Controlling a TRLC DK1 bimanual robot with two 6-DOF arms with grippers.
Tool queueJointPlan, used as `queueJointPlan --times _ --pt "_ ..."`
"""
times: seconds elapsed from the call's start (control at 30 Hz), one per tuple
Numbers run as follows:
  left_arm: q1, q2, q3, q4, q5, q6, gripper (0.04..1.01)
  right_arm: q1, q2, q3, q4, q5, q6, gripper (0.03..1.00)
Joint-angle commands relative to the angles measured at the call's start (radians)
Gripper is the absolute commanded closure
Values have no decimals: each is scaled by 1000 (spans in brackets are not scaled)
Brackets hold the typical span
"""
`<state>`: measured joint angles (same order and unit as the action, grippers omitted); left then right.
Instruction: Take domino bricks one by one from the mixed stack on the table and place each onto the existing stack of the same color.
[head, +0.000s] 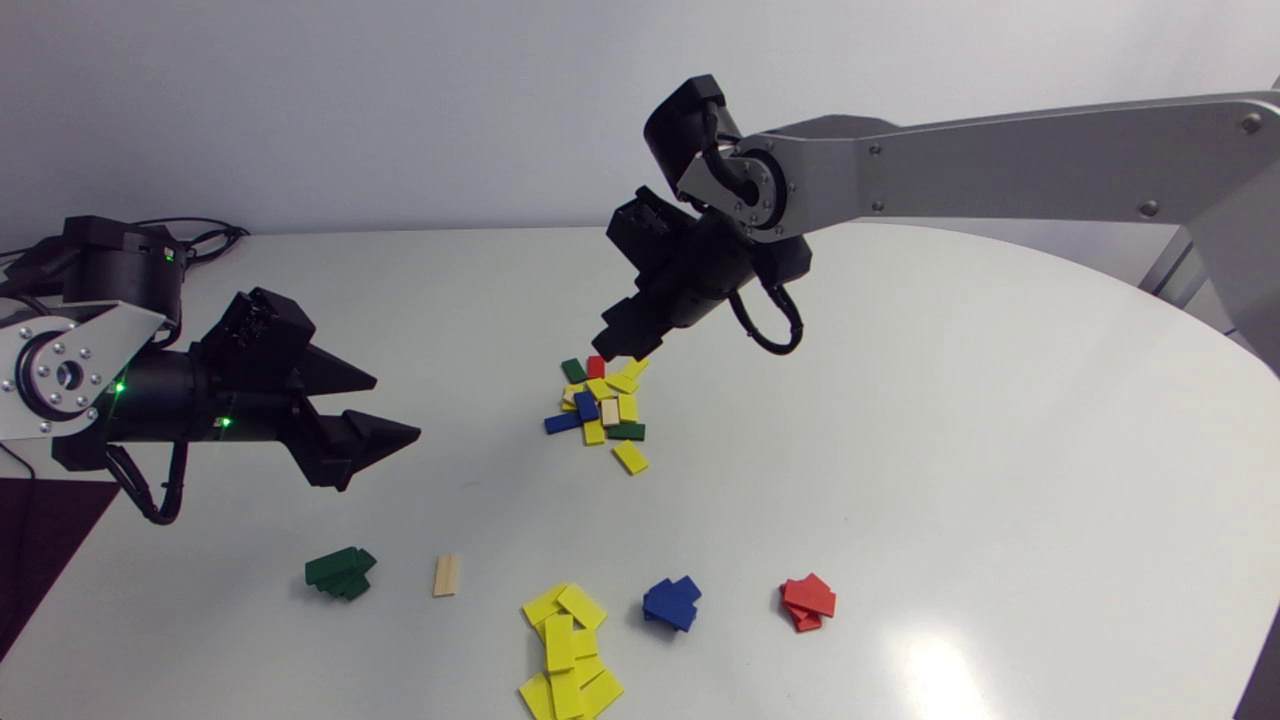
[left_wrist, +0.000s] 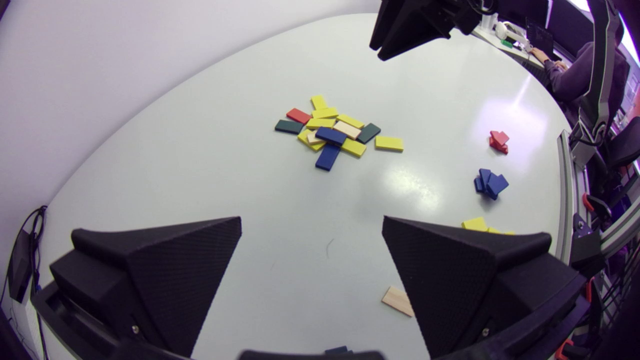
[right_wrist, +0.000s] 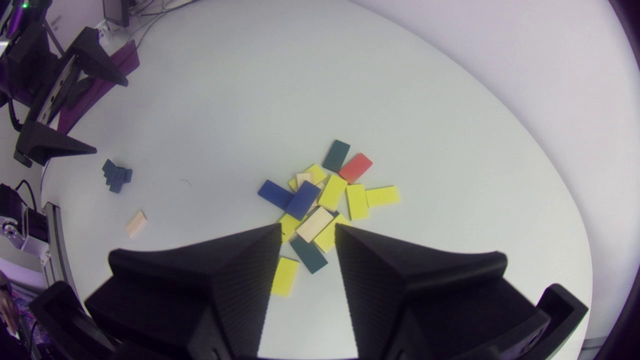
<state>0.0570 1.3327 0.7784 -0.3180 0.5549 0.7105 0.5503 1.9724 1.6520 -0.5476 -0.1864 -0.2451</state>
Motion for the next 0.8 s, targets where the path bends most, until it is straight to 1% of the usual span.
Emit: queueJointPlan --times 0.0,0.03,0.07,0.33,0.57,0.77 --pt "-6 -18 12 -10 17 10 39 2 37 29 -20 -5 29 62" --pt "-6 -20 12 -12 17 10 39 25 91 131 -92 15 61 67" --pt "-2 -52 -1 -24 28 10 39 26 94 137 -94 15 63 67" --pt "6 -55 -1 -24 30 10 39 34 112 164 -107 27 67 67" --pt "6 -55 -2 -24 30 10 39 42 148 207 -127 42 89 67" --pt "6 -69 -8 -32 30 9 39 62 206 275 -178 82 115 69"
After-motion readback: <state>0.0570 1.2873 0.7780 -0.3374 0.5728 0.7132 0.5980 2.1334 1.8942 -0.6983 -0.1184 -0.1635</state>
